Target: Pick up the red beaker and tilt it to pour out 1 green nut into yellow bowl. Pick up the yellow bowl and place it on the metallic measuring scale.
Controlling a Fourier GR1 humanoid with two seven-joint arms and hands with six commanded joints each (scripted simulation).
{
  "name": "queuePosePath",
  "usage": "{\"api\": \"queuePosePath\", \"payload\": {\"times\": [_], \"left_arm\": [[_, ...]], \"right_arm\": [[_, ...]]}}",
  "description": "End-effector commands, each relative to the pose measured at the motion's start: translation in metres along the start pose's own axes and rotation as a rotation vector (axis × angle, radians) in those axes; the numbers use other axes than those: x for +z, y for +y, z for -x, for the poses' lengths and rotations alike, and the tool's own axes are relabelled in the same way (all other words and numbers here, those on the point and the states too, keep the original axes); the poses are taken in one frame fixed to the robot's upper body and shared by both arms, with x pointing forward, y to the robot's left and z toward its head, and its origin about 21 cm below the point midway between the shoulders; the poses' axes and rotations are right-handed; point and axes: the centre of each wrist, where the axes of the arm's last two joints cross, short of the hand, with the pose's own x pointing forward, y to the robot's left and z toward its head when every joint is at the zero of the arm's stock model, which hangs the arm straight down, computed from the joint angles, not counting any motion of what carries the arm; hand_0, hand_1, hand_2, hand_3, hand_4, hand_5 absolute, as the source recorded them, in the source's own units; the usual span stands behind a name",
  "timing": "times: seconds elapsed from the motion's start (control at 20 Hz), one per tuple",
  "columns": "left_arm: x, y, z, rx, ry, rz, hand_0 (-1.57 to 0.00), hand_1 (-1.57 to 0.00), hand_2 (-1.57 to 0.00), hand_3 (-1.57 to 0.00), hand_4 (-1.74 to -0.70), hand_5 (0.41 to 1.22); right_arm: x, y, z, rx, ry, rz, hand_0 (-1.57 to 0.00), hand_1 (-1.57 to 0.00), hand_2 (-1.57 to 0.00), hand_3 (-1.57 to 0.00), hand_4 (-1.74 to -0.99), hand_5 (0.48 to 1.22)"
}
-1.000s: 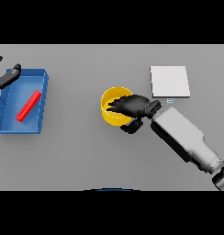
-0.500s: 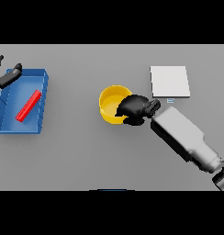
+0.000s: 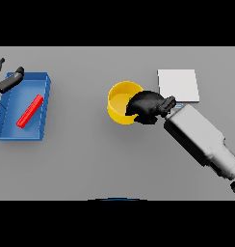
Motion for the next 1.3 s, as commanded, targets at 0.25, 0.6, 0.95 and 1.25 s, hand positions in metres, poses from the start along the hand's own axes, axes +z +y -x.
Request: {"api": "queuePosePath", "payload": {"times": [0.25,0.6,0.95,1.25], "left_arm": [[-0.001,0.005,0.000,0.030,-0.008,0.009,0.00,0.00,0.00,0.00,-0.79,0.702],[0.001,0.006,-0.007,0.058,-0.010,0.014,0.00,0.00,0.00,0.00,-0.83,0.723],[0.007,0.007,-0.007,0.054,0.017,0.016,0.00,0.00,0.00,0.00,-0.85,0.754],[0.012,0.007,-0.012,0.072,0.032,-0.003,0.00,0.00,0.00,0.00,-0.86,0.773]], "right_arm": [[0.026,-0.010,0.003,0.016,0.072,0.033,-1.56,-1.56,-1.47,-1.19,-1.739,1.219],[0.053,-0.026,0.027,0.016,0.203,0.123,-1.55,-1.57,-1.50,-1.17,-1.741,1.220],[0.069,-0.027,0.080,-0.009,0.343,0.202,-1.57,-1.57,-1.55,-1.16,-1.741,1.221],[0.068,-0.009,0.114,-0.080,0.441,0.204,-1.57,-1.57,-1.52,-1.17,-1.741,1.221]]}}
